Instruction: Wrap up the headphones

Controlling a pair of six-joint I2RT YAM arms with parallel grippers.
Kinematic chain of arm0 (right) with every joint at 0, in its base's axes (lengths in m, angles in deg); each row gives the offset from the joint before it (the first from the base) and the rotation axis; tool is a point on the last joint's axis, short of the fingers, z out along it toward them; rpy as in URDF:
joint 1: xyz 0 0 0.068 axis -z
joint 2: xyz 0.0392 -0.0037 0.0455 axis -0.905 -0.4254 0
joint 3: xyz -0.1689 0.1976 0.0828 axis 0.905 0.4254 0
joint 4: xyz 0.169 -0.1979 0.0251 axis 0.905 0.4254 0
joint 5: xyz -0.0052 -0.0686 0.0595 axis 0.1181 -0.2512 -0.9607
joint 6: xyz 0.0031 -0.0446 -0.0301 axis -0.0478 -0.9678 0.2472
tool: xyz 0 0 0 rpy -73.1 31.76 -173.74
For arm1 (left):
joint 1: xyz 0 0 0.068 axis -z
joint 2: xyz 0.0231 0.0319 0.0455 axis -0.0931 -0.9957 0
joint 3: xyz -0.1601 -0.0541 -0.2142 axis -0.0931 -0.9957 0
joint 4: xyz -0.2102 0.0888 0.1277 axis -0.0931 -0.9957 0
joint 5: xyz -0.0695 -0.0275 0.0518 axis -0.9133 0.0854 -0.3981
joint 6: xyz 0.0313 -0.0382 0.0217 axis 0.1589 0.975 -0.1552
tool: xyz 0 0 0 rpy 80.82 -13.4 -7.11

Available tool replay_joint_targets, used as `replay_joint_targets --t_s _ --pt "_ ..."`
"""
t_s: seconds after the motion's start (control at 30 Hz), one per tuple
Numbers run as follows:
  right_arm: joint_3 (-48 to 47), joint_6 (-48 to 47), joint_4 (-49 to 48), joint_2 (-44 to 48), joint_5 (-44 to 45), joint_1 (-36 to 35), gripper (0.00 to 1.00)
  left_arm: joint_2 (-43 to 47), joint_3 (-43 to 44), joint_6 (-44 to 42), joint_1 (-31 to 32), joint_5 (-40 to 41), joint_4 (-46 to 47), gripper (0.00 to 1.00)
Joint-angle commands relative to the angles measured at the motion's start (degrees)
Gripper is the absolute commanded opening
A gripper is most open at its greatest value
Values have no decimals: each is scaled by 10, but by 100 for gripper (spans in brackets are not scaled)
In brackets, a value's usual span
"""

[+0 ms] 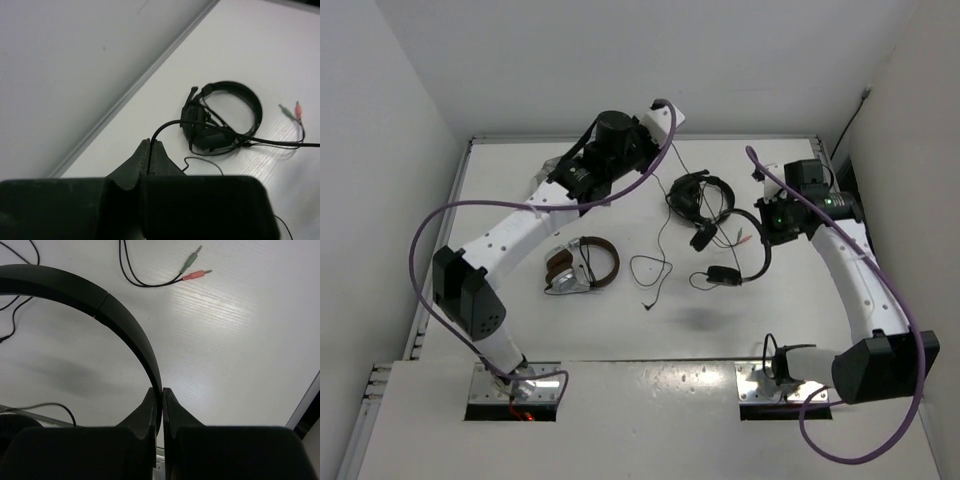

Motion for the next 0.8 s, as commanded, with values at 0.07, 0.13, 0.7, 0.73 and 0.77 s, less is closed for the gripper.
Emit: replay_joint_targets --t_s 0.07,0.13,0.7,0.73,0.77 --pt "-16 -20 17 33 -44 2 0 -39 19 13 -33 12 10 0" --pt "-28 -20 26 38 -50 2 0 -51 19 24 -48 24 10 0" --pt "-165 -21 83 22 -223 126 0 -40 -151 42 -95 34 52 0" --pt "-173 -13 90 15 -236 134 0 -40 -160 47 -90 34 52 0" --pt "-190 -8 97 3 -247 141 0 -34 -168 47 -90 34 59 0"
